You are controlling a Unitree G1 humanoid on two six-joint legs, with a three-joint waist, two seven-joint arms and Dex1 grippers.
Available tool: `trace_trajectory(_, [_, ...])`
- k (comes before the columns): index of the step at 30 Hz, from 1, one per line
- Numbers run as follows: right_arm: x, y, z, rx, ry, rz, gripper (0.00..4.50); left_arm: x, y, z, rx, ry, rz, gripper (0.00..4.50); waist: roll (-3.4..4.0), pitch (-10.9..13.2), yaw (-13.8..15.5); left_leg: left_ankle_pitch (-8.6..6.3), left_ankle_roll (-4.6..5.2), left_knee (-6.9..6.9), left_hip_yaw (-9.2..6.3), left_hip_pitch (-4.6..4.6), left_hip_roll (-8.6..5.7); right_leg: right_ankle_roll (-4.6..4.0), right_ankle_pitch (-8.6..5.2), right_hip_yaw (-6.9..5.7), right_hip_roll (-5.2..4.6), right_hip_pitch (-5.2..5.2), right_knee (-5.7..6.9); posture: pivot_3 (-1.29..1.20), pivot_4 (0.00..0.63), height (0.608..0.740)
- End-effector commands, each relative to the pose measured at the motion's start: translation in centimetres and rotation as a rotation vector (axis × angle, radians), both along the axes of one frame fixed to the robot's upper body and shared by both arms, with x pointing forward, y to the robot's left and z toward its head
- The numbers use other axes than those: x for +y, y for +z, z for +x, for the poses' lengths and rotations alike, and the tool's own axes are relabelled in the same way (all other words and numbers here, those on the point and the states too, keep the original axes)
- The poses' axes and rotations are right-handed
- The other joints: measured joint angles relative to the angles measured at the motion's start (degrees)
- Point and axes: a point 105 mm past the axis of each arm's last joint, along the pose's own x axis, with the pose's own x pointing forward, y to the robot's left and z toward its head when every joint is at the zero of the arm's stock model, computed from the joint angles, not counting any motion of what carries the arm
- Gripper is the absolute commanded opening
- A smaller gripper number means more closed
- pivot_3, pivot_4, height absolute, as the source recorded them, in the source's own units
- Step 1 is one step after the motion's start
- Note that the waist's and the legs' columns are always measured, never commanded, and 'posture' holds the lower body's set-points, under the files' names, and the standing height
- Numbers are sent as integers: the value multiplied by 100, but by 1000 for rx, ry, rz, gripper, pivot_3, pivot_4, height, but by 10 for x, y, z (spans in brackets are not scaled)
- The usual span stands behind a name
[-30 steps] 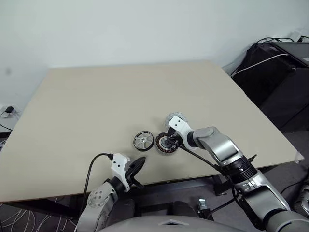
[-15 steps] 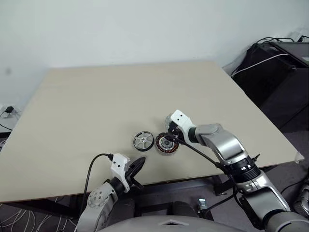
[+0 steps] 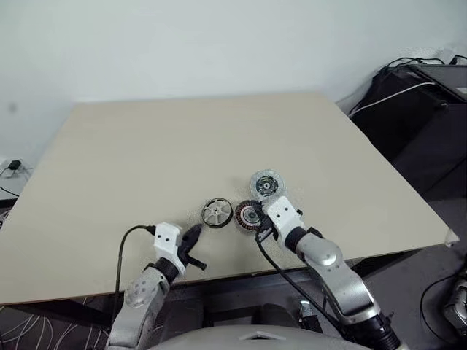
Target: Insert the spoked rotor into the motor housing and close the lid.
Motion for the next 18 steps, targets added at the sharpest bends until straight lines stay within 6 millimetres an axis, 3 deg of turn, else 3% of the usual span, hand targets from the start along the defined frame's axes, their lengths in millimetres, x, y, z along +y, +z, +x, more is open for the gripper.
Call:
trace_trajectory(1, [-2, 17, -2, -70, -39, 38, 22, 14, 10, 17, 44, 82, -82, 0, -2, 1, -5, 0, 0, 2, 0, 3, 0, 3, 1, 0, 1, 2, 0, 0, 0, 740])
trace_trajectory(2, [-2, 14, -4, -63, -40, 32, 22, 15, 9, 19, 66, 80, -108, 0, -6, 3, -2, 0, 0, 5, 0, 3, 0, 5, 2, -1, 1, 6, 0, 0, 0, 740])
trace_trajectory(5, [-2, 12, -7, -52, -61, 41, 0, 12, 14, 26, 97, 43, -170, 594, -11, 5, -4, 0, 0, 13, -1, 7, -1, 9, 5, -4, 1, 15, 0, 0, 0, 740])
trace_trajectory(13, [1, 14, -8, -45, -71, 58, 0, 7, 21, 33, 171, 13, -311, 3228, -19, 4, -11, 1, -2, 12, -1, 13, 0, 10, 6, -3, 5, 19, -2, 0, 0, 740])
trace_trajectory(18, [2, 20, -10, -58, -54, 83, 0, 6, 19, 31, 235, 18, -404, 3228, -20, 4, -11, 2, -3, 13, -1, 13, -1, 10, 6, -2, 3, 20, -2, 0, 0, 740])
